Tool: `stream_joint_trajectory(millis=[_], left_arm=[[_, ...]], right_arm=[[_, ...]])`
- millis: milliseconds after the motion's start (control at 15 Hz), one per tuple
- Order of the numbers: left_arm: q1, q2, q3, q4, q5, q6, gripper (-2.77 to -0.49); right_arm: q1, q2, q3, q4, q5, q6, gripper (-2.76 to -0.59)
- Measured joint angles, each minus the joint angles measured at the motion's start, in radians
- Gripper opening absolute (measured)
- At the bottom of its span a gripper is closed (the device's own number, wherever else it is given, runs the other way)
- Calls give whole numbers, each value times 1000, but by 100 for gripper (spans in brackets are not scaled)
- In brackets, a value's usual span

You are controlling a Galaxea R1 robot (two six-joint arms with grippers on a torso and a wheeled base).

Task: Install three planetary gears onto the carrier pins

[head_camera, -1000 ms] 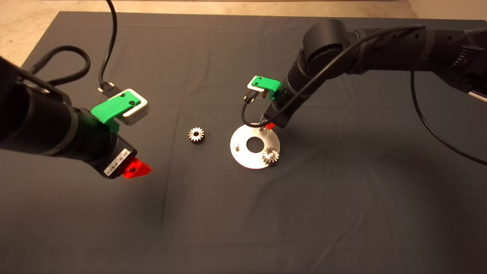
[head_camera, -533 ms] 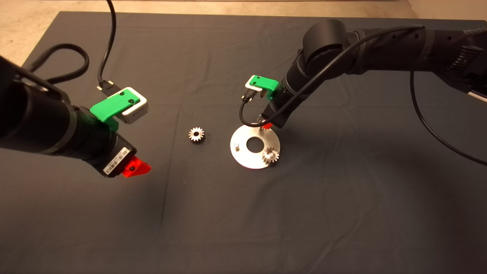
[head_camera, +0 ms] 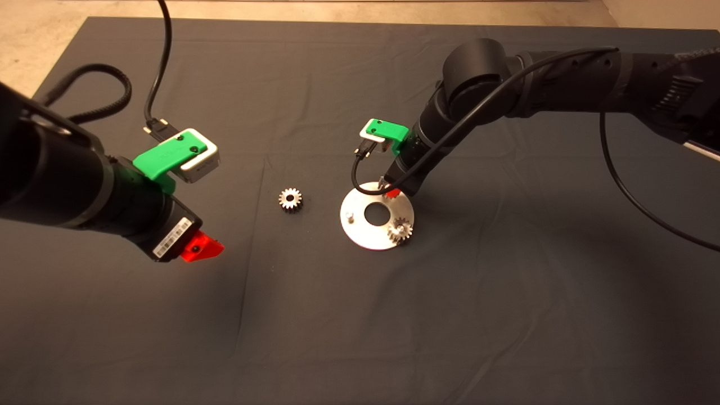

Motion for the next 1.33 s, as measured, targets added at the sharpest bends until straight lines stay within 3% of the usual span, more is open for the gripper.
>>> stream_joint_trajectory(millis=[1000,1333], left_arm=[[-6,0,0,0,0,0,-49],[-11,0,0,0,0,0,-49]], right_arm=[[0,6,-29,-9,2,-15,-248],[0,8,-29,-32,3,-15,-249]])
